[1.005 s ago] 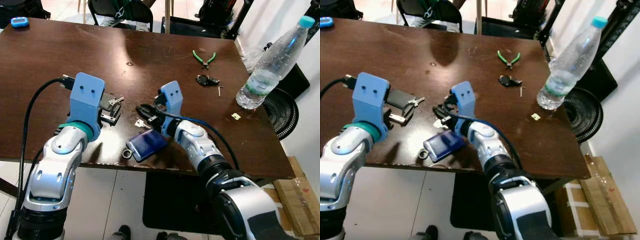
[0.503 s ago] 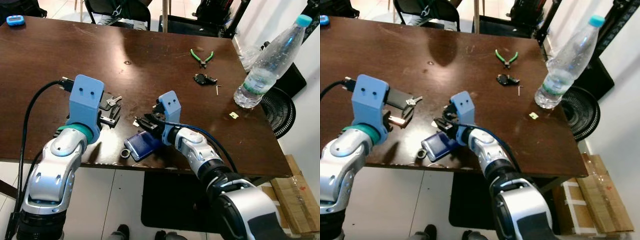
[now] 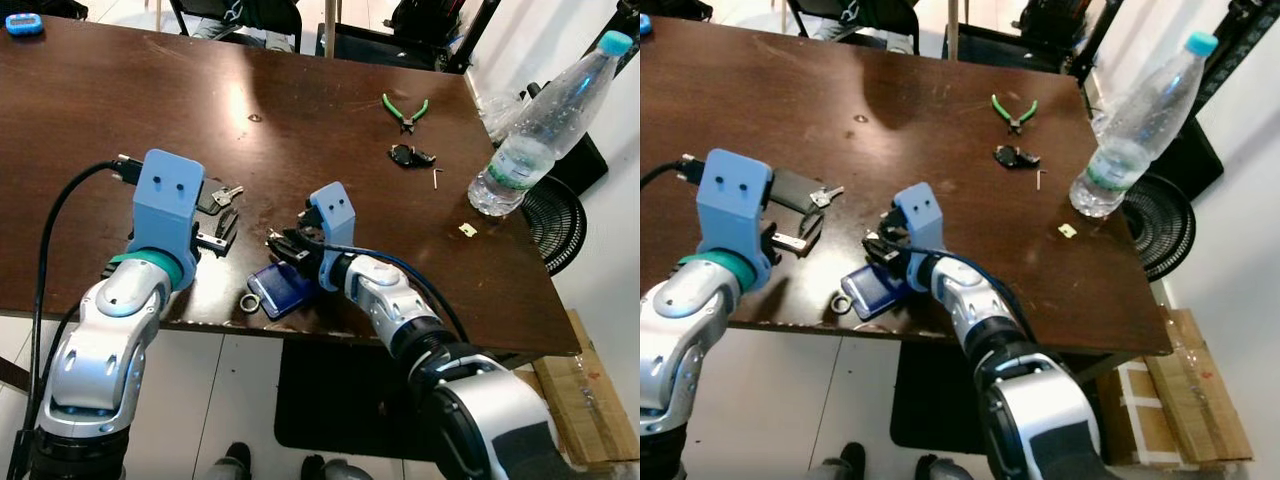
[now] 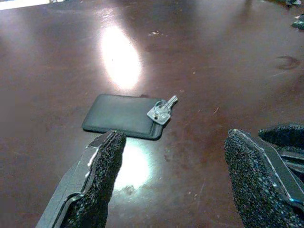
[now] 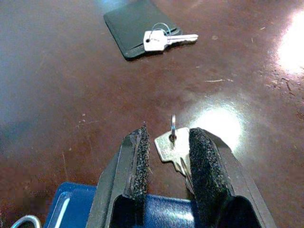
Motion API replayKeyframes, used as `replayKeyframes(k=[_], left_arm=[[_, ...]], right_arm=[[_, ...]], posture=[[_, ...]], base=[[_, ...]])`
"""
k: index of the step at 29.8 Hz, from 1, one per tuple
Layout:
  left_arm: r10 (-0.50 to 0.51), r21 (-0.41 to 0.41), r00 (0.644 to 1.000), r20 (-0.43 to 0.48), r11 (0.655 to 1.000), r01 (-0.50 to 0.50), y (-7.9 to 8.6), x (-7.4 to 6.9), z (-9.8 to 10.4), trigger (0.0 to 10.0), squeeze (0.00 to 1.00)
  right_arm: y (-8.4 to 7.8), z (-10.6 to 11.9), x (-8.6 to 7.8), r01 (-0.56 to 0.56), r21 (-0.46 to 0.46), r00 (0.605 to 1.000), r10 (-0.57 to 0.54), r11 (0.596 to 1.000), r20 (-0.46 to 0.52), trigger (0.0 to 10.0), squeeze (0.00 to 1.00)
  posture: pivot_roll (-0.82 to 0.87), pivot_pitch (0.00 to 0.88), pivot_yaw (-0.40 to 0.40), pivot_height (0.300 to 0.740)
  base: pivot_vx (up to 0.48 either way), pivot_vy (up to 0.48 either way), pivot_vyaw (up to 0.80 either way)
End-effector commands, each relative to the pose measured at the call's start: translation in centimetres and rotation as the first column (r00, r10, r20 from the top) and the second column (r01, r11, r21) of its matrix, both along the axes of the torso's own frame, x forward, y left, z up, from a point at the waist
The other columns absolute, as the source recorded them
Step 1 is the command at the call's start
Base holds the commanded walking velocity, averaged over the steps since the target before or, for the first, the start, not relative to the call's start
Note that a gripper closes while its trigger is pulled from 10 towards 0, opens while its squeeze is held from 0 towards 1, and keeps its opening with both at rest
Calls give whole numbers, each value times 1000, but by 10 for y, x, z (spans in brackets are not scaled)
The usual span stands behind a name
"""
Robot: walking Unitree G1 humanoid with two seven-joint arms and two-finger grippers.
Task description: Hang keys on a hook
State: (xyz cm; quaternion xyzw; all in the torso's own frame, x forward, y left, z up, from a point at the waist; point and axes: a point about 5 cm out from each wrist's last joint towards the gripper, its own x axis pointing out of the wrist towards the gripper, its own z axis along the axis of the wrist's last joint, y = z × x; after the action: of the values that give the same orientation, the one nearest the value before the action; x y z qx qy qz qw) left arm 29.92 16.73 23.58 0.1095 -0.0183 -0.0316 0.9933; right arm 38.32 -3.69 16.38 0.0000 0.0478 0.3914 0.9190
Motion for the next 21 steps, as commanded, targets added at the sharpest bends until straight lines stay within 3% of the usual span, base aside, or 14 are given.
replayKeyframes(k=[1,21], left_arm=[[14,2,1000,-14,1000,-14,2,-3,-3,10000,0],[32,-1,999,-24,999,-32,3,-9,-3,10000,0]], right_arm=[[0,-6,-2,-2,-11,1000,1,1000,-21,10000,0],[1,-4,1,27,-33,999,-28,999,-25,10000,0]], posture=[[-20,220,-80,740],[-6,248,-93,740]], base=[[0,0,0],[0,0,0]])
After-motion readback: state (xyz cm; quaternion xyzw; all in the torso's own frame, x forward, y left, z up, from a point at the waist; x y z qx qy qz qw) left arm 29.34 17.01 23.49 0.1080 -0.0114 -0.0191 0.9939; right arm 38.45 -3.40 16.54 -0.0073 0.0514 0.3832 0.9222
